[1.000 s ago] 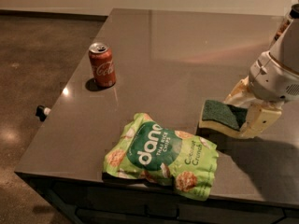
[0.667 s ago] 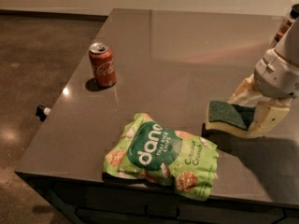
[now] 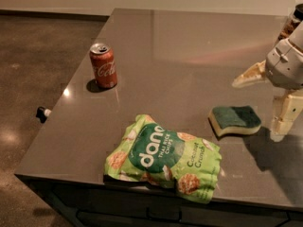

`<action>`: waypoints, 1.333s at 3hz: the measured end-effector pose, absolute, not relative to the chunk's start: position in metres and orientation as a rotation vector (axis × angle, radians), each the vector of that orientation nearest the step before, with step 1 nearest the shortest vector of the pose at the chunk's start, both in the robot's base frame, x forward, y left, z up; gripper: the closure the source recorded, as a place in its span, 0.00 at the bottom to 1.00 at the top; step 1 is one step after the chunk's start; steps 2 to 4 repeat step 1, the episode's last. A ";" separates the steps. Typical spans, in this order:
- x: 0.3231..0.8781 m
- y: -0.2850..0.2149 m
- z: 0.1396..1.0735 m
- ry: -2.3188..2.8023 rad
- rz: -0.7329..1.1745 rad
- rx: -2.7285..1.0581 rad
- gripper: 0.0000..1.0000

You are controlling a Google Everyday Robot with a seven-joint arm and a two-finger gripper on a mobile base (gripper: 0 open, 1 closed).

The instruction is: Move sponge near green rice chip bag

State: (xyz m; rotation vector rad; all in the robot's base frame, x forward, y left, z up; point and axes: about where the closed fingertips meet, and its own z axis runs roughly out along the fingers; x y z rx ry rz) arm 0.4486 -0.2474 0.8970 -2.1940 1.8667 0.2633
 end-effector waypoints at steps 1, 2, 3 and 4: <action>0.449 -0.247 0.897 1.867 0.261 -2.192 0.00; 0.449 -0.247 0.897 1.867 0.261 -2.192 0.00; 0.449 -0.247 0.897 1.867 0.261 -2.192 0.00; 0.449 -0.247 0.897 1.867 0.261 -2.192 0.00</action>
Offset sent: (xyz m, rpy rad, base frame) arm 0.0000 0.0000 0.0000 0.0000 0.0000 0.0000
